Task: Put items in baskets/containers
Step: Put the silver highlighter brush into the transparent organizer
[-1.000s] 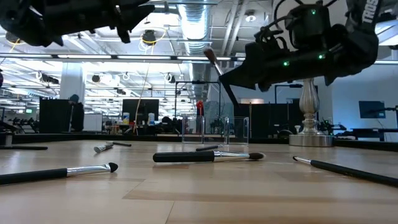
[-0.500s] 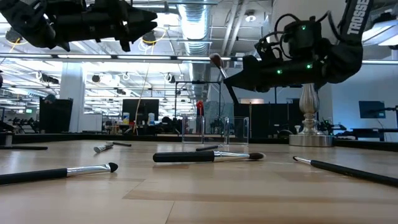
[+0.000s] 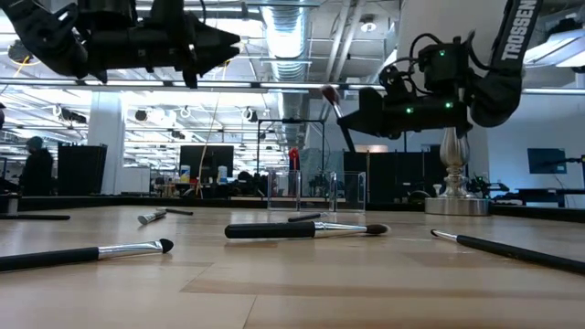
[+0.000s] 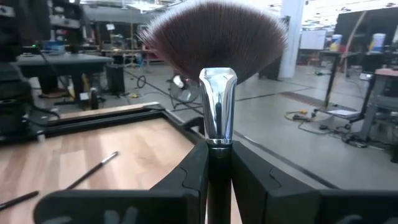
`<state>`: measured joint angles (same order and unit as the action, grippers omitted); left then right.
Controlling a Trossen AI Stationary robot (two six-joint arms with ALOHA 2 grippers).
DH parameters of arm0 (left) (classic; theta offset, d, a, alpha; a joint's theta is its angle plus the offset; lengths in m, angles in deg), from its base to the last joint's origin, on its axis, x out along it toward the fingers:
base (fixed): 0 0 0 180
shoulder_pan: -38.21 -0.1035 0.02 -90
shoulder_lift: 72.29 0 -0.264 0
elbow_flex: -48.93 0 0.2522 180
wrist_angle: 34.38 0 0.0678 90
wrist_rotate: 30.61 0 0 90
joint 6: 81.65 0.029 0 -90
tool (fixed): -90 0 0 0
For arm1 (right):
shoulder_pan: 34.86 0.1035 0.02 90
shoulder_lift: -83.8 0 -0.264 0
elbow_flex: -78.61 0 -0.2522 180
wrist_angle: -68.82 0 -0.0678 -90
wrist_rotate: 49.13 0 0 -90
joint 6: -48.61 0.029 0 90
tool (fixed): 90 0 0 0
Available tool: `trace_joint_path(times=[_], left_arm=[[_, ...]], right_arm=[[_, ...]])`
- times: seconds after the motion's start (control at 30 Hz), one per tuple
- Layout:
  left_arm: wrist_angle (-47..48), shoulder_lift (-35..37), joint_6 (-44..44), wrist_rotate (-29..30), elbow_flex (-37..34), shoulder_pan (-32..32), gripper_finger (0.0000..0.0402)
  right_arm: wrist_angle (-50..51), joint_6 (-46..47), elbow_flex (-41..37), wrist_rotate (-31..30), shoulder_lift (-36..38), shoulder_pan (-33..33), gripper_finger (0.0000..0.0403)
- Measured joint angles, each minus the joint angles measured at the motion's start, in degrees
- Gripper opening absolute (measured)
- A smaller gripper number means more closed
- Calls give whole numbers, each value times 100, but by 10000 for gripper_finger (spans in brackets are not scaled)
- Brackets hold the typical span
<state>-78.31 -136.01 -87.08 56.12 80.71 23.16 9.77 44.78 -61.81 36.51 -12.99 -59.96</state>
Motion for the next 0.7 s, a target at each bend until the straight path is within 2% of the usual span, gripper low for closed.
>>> trace_joint_path(times=[0.23, 0.43, 0.7], left_arm=[[-122, -119, -98, 11, 0, 35, 149], [-203, -117, -100, 341, 0, 35, 149], [-261, -117, -84, 429, 0, 35, 149]], right_arm=[[115, 279, 2, 39, -2, -245, 47], [171, 275, 2, 161, -4, -243, 47], [520, 237, 4, 159, -7, -243, 47]])
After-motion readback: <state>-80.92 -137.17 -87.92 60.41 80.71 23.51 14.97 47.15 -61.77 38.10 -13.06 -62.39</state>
